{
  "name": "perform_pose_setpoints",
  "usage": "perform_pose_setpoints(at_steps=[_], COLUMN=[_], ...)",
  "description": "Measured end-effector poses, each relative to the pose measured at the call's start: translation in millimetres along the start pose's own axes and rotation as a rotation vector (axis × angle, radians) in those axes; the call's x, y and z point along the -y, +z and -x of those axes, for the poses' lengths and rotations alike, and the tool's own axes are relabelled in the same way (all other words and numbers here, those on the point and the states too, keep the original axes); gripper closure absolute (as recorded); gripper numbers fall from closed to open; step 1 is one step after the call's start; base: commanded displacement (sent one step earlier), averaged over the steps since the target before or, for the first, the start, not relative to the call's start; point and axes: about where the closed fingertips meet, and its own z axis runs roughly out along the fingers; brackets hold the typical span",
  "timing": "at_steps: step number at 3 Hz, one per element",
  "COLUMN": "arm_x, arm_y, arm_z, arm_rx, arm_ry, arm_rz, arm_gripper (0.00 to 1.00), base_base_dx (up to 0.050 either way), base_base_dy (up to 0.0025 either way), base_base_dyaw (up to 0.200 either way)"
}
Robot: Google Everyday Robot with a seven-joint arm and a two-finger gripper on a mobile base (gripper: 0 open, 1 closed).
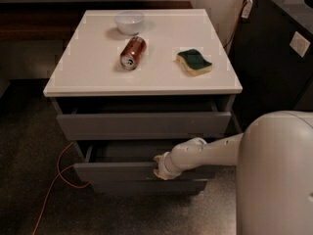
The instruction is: Place coke can into middle drawer
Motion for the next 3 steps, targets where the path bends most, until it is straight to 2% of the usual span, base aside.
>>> perform_pose_setpoints(at_steps=[1, 2, 3], arm_x=[-2, -15, -15], arm_y=[0, 0, 0], arm_z=[1, 8, 8], arm_rx=[0.004, 0.032, 0.032], arm_ry=[0.001, 0.009, 0.009], arm_rz=[0.003, 0.024, 0.024], arm_gripper=[1.00, 1.00, 1.00], base_base_dx=[0.000, 0.000, 0.000], base_base_dy=[0.00000, 0.00000, 0.00000], base_base_dyaw=[0.000, 0.000, 0.000])
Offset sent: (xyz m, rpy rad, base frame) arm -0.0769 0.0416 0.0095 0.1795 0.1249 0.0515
